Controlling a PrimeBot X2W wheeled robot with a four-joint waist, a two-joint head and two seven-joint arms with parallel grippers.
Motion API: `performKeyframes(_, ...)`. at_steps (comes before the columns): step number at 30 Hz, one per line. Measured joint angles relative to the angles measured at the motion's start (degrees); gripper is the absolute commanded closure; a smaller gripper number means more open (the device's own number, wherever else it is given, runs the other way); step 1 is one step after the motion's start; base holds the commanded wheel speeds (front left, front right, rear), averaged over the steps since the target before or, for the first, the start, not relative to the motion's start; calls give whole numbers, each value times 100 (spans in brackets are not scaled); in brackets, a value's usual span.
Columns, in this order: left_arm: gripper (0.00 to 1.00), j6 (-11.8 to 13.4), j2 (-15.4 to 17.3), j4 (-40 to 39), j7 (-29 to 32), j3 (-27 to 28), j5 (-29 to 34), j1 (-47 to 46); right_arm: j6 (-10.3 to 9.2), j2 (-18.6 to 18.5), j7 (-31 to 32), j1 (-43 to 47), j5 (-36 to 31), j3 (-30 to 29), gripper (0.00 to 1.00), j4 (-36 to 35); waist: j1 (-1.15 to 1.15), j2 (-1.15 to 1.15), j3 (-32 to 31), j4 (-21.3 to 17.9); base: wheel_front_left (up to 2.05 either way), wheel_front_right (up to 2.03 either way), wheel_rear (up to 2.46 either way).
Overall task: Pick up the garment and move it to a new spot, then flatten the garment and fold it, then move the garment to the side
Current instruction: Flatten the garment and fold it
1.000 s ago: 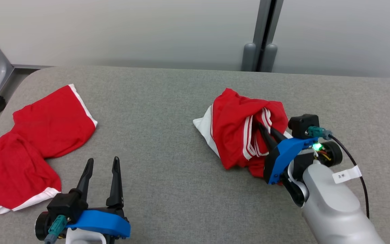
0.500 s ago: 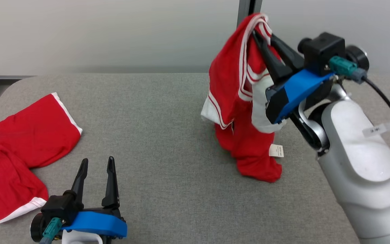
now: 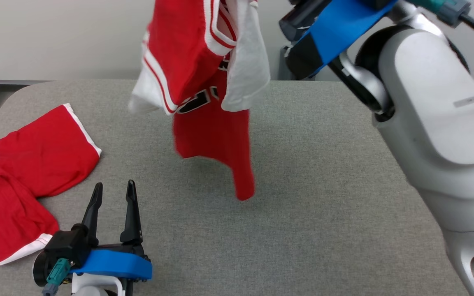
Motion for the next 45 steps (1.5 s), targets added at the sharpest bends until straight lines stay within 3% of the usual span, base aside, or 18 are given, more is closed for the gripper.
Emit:
performKeyframes(5,0,0,-5,-59,0,9,1,37,0,-357,114,326,60,-336,100,154,0,0,68,-26,0,0,0)
performKeyframes(10,0,-4,-13,-62,0,-22,30,-17,0,-745,121,1076,-59,-779,100,860,0,0,224,-44,0,0,0)
performKeyframes(23,0,-74,-20,-66,0,-459,35,-478,0,-1252,-1001,1326,-1115,-2097,100,3241,0,0,784,515,0,0,0)
performKeyframes(25,0,-75,-19,-65,0,-494,24,-509,0,-1226,-1024,1304,-1214,-2276,0,3520,1,0,851,604,0,0,0)
performKeyframes(31,0,-76,-20,-11,0,-438,45,-484,0,-1151,-822,1336,-1595,-2348,0,4088,1,0,759,642,0,0,0)
performKeyframes(38,0,-76,-21,55,0,-339,54,-231,0,-861,-46,1839,-1366,-2026,0,4247,1,0,368,379,0,0,0)
performKeyframes(45,0,-74,-20,-10,0,-224,55,-94,0,-815,82,2812,-820,-1123,0,3052,0,0,101,-28,0,0,0)
